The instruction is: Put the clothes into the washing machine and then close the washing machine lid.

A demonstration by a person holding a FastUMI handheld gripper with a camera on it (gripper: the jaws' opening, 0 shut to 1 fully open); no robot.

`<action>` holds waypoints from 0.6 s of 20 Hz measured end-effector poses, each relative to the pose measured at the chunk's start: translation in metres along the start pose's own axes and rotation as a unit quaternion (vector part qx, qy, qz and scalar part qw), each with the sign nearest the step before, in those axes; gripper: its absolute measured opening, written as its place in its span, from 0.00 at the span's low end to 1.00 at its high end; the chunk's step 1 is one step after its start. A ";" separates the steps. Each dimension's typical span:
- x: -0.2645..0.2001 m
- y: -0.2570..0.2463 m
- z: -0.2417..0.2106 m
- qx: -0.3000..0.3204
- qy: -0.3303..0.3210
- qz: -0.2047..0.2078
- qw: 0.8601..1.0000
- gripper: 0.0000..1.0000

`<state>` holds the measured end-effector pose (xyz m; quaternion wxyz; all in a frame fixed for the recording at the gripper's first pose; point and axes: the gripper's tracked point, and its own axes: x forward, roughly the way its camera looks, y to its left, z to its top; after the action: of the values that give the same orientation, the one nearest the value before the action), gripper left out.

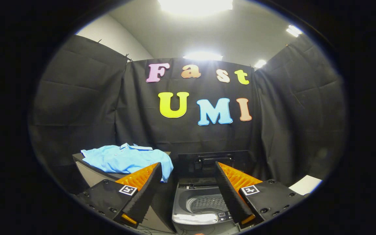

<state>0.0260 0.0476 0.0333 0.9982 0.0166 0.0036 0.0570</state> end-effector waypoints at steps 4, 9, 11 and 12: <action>0.014 0.020 0.006 0.003 0.004 0.020 1.000 0.99; 0.027 0.044 0.013 -0.001 0.005 0.044 0.999 0.99; 0.031 0.053 0.014 0.000 0.009 0.052 0.999 0.99; 0.034 0.058 0.015 0.002 0.012 0.058 0.998 0.99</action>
<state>0.0533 0.1087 0.0503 0.9931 0.0186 0.0147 0.1146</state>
